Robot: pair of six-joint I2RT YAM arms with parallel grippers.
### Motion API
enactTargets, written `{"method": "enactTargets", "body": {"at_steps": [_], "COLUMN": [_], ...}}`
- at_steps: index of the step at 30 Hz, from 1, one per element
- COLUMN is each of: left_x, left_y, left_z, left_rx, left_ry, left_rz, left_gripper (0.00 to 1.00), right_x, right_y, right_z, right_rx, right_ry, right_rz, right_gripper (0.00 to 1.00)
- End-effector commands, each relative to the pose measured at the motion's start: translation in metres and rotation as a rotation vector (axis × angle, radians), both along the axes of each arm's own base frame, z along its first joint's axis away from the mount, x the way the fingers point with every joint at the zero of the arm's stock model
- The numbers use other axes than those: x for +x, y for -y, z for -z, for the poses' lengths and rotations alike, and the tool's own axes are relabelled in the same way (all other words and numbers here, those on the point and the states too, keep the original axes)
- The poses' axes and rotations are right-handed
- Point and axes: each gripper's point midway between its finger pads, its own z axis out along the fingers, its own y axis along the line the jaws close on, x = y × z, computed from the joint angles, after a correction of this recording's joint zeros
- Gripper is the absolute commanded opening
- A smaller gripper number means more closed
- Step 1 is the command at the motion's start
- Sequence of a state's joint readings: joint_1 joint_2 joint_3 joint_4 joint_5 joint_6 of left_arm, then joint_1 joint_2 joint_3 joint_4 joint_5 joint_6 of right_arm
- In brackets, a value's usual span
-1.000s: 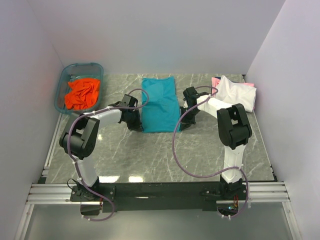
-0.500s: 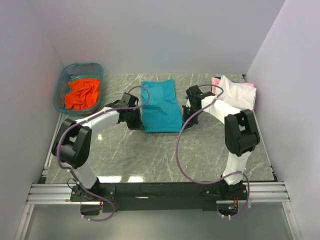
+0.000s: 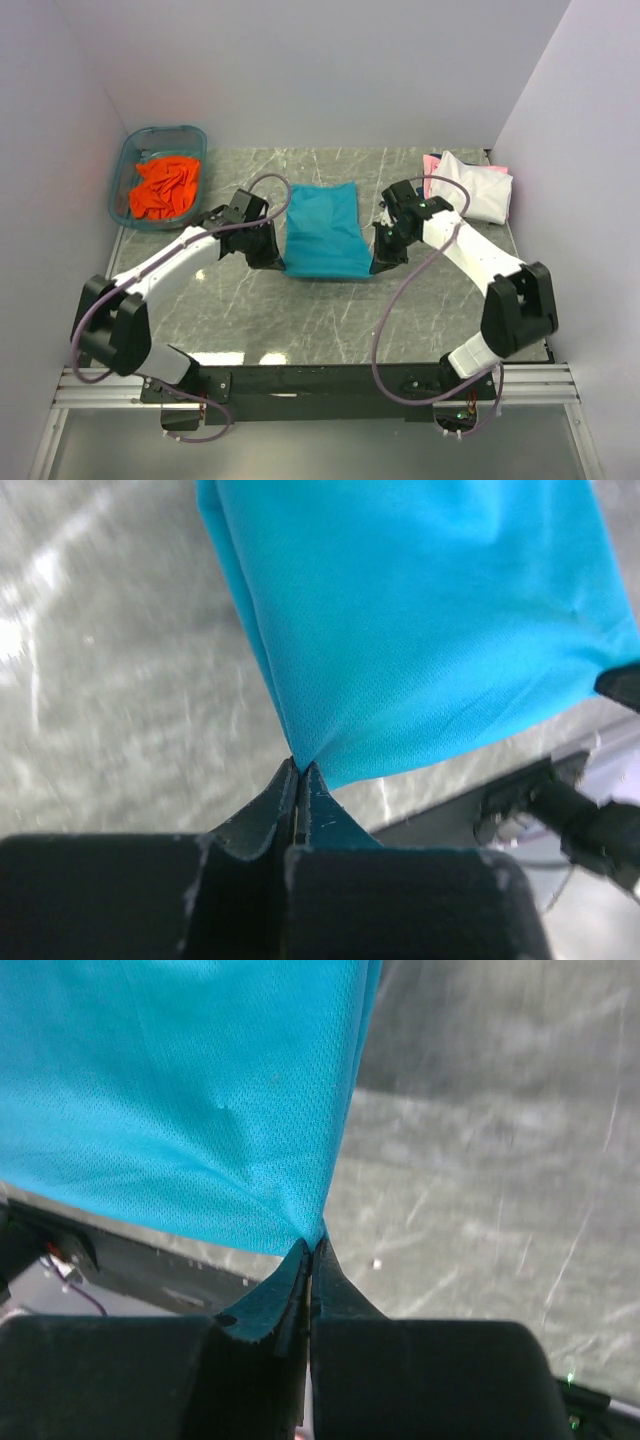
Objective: Fold and stack the t-shirts
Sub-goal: Fold the tshirt
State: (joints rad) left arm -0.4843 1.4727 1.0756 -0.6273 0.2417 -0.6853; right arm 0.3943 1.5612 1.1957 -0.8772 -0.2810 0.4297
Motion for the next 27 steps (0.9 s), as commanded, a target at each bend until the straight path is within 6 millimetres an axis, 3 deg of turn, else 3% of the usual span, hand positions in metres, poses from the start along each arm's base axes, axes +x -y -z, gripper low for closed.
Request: {"method": "enactTargets", "body": {"at_steps": [1, 7, 12, 16, 22, 27], "left_x": [-0.031, -0.071, -0.087, -0.077, -0.052, -0.019], "left_y": [-0.006, -0.008, -0.004, 0.005, 0.010, 0.008], "left_z": [-0.014, -0.036, -0.063, -0.084, -0.077, -0.078], "left_rx": [-0.011, -0.054, -0.133, -0.180, -0.128, -0.135], "left_ry": [-0.041, -0.075, -0.064, -0.017, 0.009, 0.043], "left_rz": [0.006, 0.014, -0.002, -0.002, 0.004, -0.021], "left_gripper": [0.00, 0.00, 0.00, 0.00, 0.00, 0.00], "right_x": [-0.032, -0.070, -0.083, -0.070, -0.036, -0.004], "right_y": [0.016, 0.018, 0.015, 0.014, 0.003, -0.007], "right_z": [-0.013, -0.028, -0.050, -0.068, -0.070, -0.072], "right_rx": [-0.037, -0.034, 0.007, 0.009, -0.008, -0.016], "right_ry": [-0.014, -0.021, 0.008, 0.055, 0.094, 0.112], "right_rz": [0.009, -0.003, 0.021, 0.043, 0.050, 0.049], "right_gripper": [0.00, 0.00, 0.00, 0.00, 0.00, 0.00]}}
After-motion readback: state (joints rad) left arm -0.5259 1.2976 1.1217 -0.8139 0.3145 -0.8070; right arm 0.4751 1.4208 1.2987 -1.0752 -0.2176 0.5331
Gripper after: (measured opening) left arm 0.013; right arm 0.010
